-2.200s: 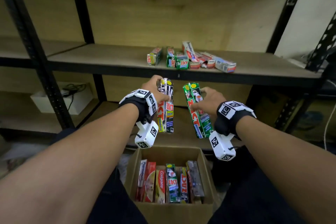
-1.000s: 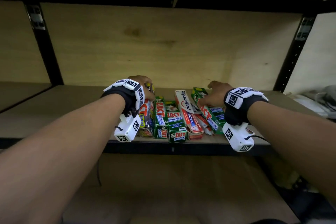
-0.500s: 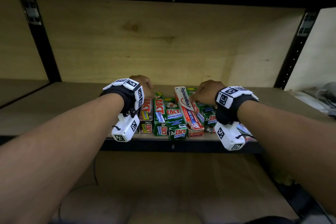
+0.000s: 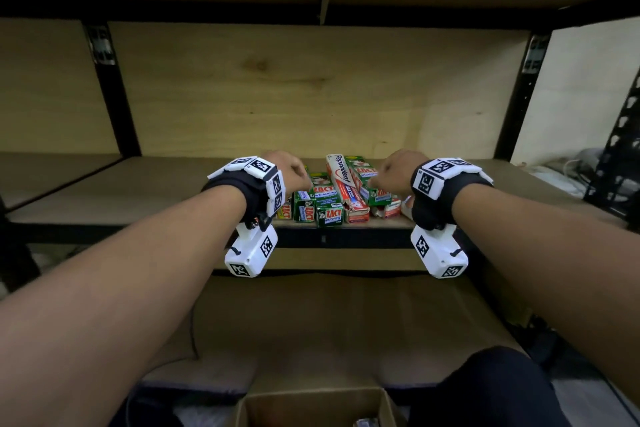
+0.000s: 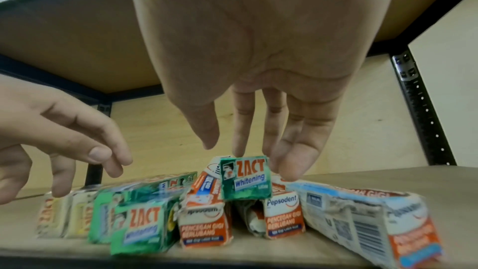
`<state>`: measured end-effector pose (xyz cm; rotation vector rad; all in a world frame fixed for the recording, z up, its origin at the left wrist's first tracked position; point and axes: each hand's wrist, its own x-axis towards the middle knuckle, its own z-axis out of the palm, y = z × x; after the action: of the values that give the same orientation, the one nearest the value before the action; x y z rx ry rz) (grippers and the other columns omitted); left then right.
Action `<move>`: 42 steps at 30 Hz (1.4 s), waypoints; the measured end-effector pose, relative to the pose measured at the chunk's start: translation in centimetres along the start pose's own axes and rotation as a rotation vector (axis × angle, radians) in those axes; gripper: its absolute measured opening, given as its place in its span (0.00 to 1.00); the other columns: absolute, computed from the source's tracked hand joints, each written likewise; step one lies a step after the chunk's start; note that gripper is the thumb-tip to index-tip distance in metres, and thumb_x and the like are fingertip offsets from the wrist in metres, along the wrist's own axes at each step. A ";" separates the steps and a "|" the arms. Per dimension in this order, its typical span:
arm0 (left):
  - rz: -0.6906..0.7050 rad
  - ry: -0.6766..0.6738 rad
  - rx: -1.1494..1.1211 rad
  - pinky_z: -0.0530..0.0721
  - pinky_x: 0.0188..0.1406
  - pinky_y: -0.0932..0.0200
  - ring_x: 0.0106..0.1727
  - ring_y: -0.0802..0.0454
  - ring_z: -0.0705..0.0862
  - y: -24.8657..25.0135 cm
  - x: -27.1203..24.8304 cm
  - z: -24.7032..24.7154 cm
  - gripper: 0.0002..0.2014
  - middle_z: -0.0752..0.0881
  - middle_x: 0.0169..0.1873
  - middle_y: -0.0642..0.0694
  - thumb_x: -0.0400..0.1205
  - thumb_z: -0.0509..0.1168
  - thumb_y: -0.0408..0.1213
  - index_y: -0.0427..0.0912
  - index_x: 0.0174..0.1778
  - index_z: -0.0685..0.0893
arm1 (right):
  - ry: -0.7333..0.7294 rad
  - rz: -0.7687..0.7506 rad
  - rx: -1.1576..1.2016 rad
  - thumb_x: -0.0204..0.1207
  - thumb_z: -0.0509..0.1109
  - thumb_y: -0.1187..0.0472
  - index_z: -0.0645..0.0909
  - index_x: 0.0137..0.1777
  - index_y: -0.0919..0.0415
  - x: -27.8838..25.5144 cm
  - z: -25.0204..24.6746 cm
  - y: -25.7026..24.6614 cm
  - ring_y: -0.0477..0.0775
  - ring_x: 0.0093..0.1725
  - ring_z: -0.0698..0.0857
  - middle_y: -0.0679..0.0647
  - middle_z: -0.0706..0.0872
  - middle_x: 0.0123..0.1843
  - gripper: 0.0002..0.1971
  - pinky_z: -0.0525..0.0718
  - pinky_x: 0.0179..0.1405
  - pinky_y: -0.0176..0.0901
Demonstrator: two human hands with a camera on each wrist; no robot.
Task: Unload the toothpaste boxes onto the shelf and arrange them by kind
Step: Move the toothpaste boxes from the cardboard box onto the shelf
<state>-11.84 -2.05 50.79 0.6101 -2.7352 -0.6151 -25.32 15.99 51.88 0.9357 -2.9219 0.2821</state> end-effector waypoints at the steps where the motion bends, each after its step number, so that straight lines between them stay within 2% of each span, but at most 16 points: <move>1: 0.007 -0.012 -0.006 0.89 0.43 0.55 0.46 0.50 0.87 0.2 -1.0 0.2 0.09 0.88 0.49 0.52 0.79 0.70 0.47 0.47 0.50 0.89 | 0.006 -0.009 -0.026 0.78 0.68 0.43 0.88 0.56 0.63 -0.8 0.1 0.0 0.54 0.40 0.85 0.58 0.91 0.52 0.23 0.87 0.50 0.46; 4: 0.011 -0.029 -0.024 0.90 0.44 0.53 0.45 0.49 0.89 0.5 -3.8 1.0 0.09 0.88 0.47 0.53 0.79 0.71 0.48 0.48 0.48 0.90 | 0.014 -0.034 -0.094 0.79 0.66 0.42 0.87 0.55 0.61 -3.5 0.9 -0.4 0.53 0.40 0.83 0.57 0.91 0.52 0.22 0.86 0.46 0.43; 7: -0.017 -0.058 -0.090 0.92 0.37 0.50 0.38 0.47 0.92 0.3 -6.2 2.1 0.07 0.88 0.46 0.52 0.78 0.71 0.48 0.50 0.46 0.89 | -0.014 -0.041 -0.112 0.79 0.65 0.40 0.85 0.45 0.61 -5.9 2.0 -0.8 0.56 0.39 0.84 0.57 0.89 0.44 0.22 0.84 0.43 0.41; 9: -0.027 -0.101 -0.109 0.90 0.30 0.55 0.37 0.46 0.92 -0.1 -7.8 2.8 0.07 0.90 0.45 0.51 0.80 0.69 0.47 0.50 0.47 0.89 | -0.046 -0.042 -0.069 0.78 0.66 0.39 0.84 0.43 0.60 -7.4 3.0 -0.8 0.56 0.37 0.85 0.56 0.88 0.42 0.22 0.86 0.45 0.43; 11: -0.028 -0.138 -0.107 0.87 0.27 0.60 0.39 0.47 0.92 -0.3 -9.4 3.4 0.08 0.91 0.45 0.52 0.81 0.69 0.47 0.48 0.48 0.89 | -0.071 -0.040 -0.012 0.76 0.68 0.39 0.85 0.46 0.59 -8.5 4.0 -0.6 0.55 0.36 0.86 0.56 0.89 0.43 0.21 0.88 0.47 0.45; 13: -0.031 -0.162 -0.121 0.87 0.29 0.60 0.40 0.46 0.92 -0.5 -10.7 4.5 0.09 0.91 0.45 0.51 0.81 0.68 0.45 0.45 0.49 0.90 | -0.108 -0.038 0.013 0.76 0.68 0.39 0.86 0.50 0.60 -9.5 5.4 -0.3 0.56 0.40 0.89 0.57 0.90 0.46 0.22 0.89 0.50 0.49; 16: -0.065 -0.199 -0.139 0.86 0.24 0.61 0.38 0.46 0.91 -1.3 -12.0 6.7 0.08 0.92 0.45 0.50 0.81 0.68 0.44 0.45 0.49 0.90 | -0.155 -0.025 0.044 0.74 0.69 0.38 0.87 0.50 0.60 -10.4 7.9 -0.2 0.58 0.42 0.90 0.57 0.91 0.46 0.23 0.90 0.51 0.54; 20: -0.121 -0.258 -0.176 0.92 0.34 0.50 0.39 0.46 0.92 -3.0 -12.3 10.1 0.07 0.91 0.43 0.51 0.79 0.69 0.46 0.48 0.47 0.90 | -0.245 0.012 0.095 0.73 0.70 0.40 0.88 0.50 0.60 -10.8 12.0 0.1 0.59 0.41 0.91 0.57 0.91 0.45 0.21 0.90 0.50 0.54; 23: -0.134 -0.281 -0.180 0.84 0.20 0.64 0.35 0.47 0.88 -4.2 -12.1 13.1 0.07 0.91 0.43 0.50 0.80 0.69 0.42 0.45 0.48 0.90 | -0.317 0.022 0.053 0.75 0.70 0.41 0.88 0.54 0.59 -10.6 15.0 0.3 0.60 0.48 0.90 0.55 0.90 0.52 0.21 0.88 0.54 0.51; 25: -0.143 -0.288 -0.181 0.81 0.16 0.66 0.31 0.49 0.85 -5.3 -11.9 15.2 0.08 0.91 0.43 0.47 0.79 0.69 0.40 0.42 0.48 0.90 | -0.362 0.010 0.003 0.76 0.69 0.41 0.88 0.57 0.58 -10.3 17.2 0.4 0.60 0.52 0.89 0.55 0.89 0.56 0.22 0.87 0.57 0.51; 26: -0.153 -0.303 -0.178 0.83 0.19 0.64 0.32 0.49 0.85 -5.9 -11.7 16.2 0.08 0.91 0.44 0.47 0.79 0.69 0.40 0.43 0.48 0.90 | -0.387 0.011 -0.004 0.76 0.69 0.41 0.87 0.58 0.58 -10.0 18.3 0.5 0.60 0.52 0.88 0.55 0.89 0.57 0.22 0.87 0.58 0.51; 28: -0.175 -0.354 -0.158 0.89 0.32 0.56 0.36 0.47 0.88 -7.3 -11.5 18.1 0.08 0.92 0.44 0.48 0.78 0.69 0.42 0.46 0.47 0.91 | -0.452 0.025 0.015 0.76 0.69 0.42 0.87 0.58 0.58 -9.7 20.6 0.7 0.59 0.52 0.88 0.55 0.89 0.57 0.21 0.87 0.58 0.52; 30: -0.203 -0.401 -0.147 0.89 0.41 0.53 0.41 0.47 0.90 -8.8 -11.3 20.2 0.08 0.91 0.45 0.48 0.77 0.69 0.43 0.46 0.46 0.91 | -0.503 0.031 0.023 0.76 0.70 0.43 0.88 0.56 0.58 -9.3 22.9 0.9 0.59 0.51 0.89 0.54 0.89 0.55 0.19 0.87 0.57 0.51; 35: -0.296 -0.475 -0.223 0.84 0.27 0.63 0.33 0.50 0.86 -12.3 -11.4 25.5 0.08 0.91 0.41 0.47 0.80 0.68 0.38 0.40 0.49 0.90 | -0.622 0.030 0.052 0.76 0.69 0.47 0.89 0.50 0.57 -8.5 28.3 1.7 0.57 0.46 0.90 0.53 0.90 0.51 0.15 0.88 0.55 0.49; 38: -0.344 -0.552 -0.238 0.85 0.29 0.63 0.34 0.51 0.87 -14.5 -11.4 27.9 0.06 0.91 0.44 0.48 0.80 0.68 0.39 0.44 0.48 0.89 | -0.688 0.061 0.092 0.75 0.68 0.52 0.88 0.49 0.60 -8.3 31.4 2.3 0.59 0.43 0.90 0.57 0.90 0.46 0.13 0.89 0.52 0.52; 42: -0.433 -0.587 -0.269 0.88 0.28 0.57 0.40 0.43 0.91 -17.1 -11.7 31.0 0.05 0.90 0.43 0.43 0.78 0.70 0.40 0.44 0.45 0.89 | -0.750 0.109 0.122 0.75 0.71 0.53 0.87 0.51 0.61 -8.4 35.4 2.6 0.60 0.41 0.89 0.57 0.89 0.40 0.12 0.90 0.50 0.54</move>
<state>-6.54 -0.07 13.96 1.1092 -2.9526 -1.4381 -20.06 16.12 15.82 1.0883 -3.6797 0.1300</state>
